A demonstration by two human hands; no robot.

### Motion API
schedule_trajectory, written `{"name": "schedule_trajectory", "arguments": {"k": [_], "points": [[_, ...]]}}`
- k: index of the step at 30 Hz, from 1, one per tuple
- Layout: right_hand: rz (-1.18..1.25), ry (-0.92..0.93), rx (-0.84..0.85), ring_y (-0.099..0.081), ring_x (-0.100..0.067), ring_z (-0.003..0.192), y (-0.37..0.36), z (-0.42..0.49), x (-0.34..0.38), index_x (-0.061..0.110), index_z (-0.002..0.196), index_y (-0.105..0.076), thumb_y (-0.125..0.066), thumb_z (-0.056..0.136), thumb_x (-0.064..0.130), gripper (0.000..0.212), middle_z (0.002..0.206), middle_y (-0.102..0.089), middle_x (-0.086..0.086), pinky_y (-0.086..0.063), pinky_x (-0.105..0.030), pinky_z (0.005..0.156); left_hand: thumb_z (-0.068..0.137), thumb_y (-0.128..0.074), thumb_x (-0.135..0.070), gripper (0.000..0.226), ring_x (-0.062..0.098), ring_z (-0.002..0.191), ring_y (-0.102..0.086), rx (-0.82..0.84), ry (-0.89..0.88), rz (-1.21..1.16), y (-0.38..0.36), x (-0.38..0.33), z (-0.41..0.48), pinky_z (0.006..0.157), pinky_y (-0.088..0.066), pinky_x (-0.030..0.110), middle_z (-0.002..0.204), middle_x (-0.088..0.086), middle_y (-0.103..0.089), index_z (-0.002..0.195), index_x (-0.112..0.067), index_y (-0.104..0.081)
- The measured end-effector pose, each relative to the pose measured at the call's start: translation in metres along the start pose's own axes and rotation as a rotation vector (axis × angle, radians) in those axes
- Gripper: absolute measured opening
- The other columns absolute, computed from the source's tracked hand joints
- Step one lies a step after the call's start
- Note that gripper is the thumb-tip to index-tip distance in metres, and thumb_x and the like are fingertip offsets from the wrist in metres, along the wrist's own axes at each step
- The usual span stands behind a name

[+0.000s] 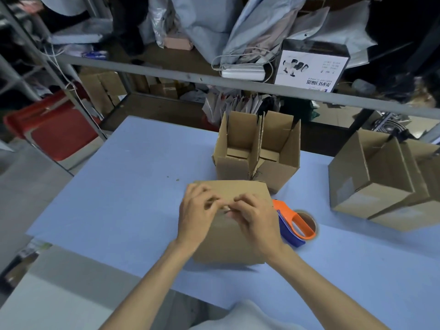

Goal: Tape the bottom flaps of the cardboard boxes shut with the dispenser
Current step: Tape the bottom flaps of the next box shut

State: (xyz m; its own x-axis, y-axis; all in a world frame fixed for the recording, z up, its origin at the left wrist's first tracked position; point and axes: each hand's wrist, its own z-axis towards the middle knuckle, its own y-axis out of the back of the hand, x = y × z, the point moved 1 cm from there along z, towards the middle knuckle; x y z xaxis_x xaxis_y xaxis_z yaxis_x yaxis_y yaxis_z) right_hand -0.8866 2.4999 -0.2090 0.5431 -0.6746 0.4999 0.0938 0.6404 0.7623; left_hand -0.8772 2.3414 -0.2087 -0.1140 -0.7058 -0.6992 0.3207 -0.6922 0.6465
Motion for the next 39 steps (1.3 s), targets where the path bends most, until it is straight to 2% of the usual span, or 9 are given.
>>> {"name": "schedule_trajectory", "arguments": {"k": [4, 8, 14, 18, 22, 26, 30, 34, 39], "points": [[-0.092, 0.040, -0.068, -0.061, -0.023, 0.061, -0.005, 0.010, -0.003, 0.014, 0.074, -0.073, -0.082, 0.074, 0.013, 0.009, 0.069, -0.066, 0.003, -0.044, -0.029, 0.048, 0.078, -0.074, -0.032, 0.010, 0.013, 0.072, -0.056, 0.057, -0.255, 0.144, 0.004, 0.006, -0.005, 0.063, -0.042, 0.022, 0.076, -0.012, -0.064, 0.080, -0.022, -0.074], [-0.066, 0.035, -0.063, -0.067, -0.020, 0.069, -0.005, 0.011, -0.010, 0.017, 0.083, -0.075, -0.082, 0.074, 0.026, 0.015, 0.079, -0.070, 0.005, -0.047, -0.027, 0.045, 0.079, -0.068, -0.020, 0.009, 0.018, 0.065, -0.059, -0.043, -0.232, 0.204, 0.001, 0.003, -0.003, 0.055, -0.042, 0.029, 0.070, -0.008, -0.064, 0.072, -0.017, -0.071], [-0.063, 0.067, 0.043, -0.069, -0.021, 0.078, -0.001, 0.017, -0.025, 0.016, 0.089, -0.074, -0.085, 0.067, 0.029, 0.027, 0.087, -0.070, 0.006, -0.051, -0.033, 0.048, 0.077, -0.073, -0.016, 0.003, 0.017, 0.071, -0.054, -0.016, -0.212, 0.167, -0.008, 0.006, -0.002, 0.062, -0.042, 0.030, 0.074, -0.007, -0.064, 0.076, -0.016, -0.070], [-0.107, -0.015, 0.089, -0.063, -0.012, 0.080, -0.003, 0.021, -0.030, 0.027, 0.096, -0.069, -0.085, 0.056, 0.049, 0.049, 0.092, -0.066, 0.015, -0.046, -0.026, 0.051, 0.062, -0.087, -0.030, 0.044, 0.011, 0.089, -0.044, 0.106, -0.191, 0.166, -0.005, 0.024, -0.003, 0.084, -0.036, 0.026, 0.093, -0.008, -0.059, 0.100, -0.020, -0.068], [-0.157, 0.040, 0.070, -0.060, -0.021, 0.076, -0.014, 0.012, -0.024, 0.018, 0.093, -0.064, -0.090, 0.052, 0.033, 0.050, 0.089, -0.062, 0.006, -0.040, -0.028, 0.047, 0.055, -0.088, -0.016, 0.052, 0.012, 0.090, -0.042, 0.116, -0.199, 0.190, -0.011, 0.018, -0.008, 0.088, -0.032, 0.028, 0.092, -0.005, -0.058, 0.102, -0.017, -0.066], [-0.051, -0.007, 0.012, -0.052, -0.017, 0.101, -0.007, 0.000, -0.035, 0.014, 0.122, -0.058, -0.087, 0.061, 0.028, 0.069, 0.117, -0.053, -0.004, -0.047, -0.025, 0.070, 0.057, -0.087, -0.013, 0.046, 0.017, 0.092, -0.050, 0.118, -0.123, 0.102, -0.004, 0.021, -0.001, 0.090, -0.033, 0.026, 0.094, -0.005, -0.059, 0.099, -0.018, -0.069], [0.163, -0.330, -0.123, -0.039, -0.008, 0.112, -0.006, -0.039, -0.038, 0.014, 0.133, -0.040, -0.086, 0.066, 0.030, 0.084, 0.125, -0.037, -0.002, -0.028, -0.005, 0.095, 0.066, -0.083, -0.003, 0.050, 0.002, 0.109, -0.042, 0.097, -0.026, -0.114, -0.001, 0.021, -0.008, 0.100, -0.031, 0.012, 0.111, -0.013, -0.050, 0.105, -0.032, -0.069], [0.523, -0.498, -0.092, -0.051, -0.007, 0.109, -0.002, -0.045, -0.029, 0.032, 0.123, -0.043, -0.082, 0.070, 0.006, 0.071, 0.120, -0.053, 0.010, -0.041, -0.010, 0.086, 0.065, -0.088, -0.019, 0.082, 0.004, 0.127, -0.035, -0.033, 0.245, -0.213, 0.003, 0.031, -0.023, 0.104, -0.032, 0.015, 0.130, -0.014, -0.029, 0.134, -0.037, -0.047], [0.808, -0.600, -0.184, -0.069, -0.017, 0.087, 0.035, -0.016, -0.009, 0.037, 0.114, -0.052, -0.076, 0.074, 0.001, 0.059, 0.097, -0.071, -0.001, -0.055, -0.027, 0.068, 0.052, -0.090, -0.050, 0.084, 0.008, 0.119, -0.057, 0.036, 0.491, -0.537, 0.032, 0.011, -0.020, 0.101, -0.048, 0.030, 0.125, -0.017, -0.056, 0.122, -0.030, -0.049]]}}
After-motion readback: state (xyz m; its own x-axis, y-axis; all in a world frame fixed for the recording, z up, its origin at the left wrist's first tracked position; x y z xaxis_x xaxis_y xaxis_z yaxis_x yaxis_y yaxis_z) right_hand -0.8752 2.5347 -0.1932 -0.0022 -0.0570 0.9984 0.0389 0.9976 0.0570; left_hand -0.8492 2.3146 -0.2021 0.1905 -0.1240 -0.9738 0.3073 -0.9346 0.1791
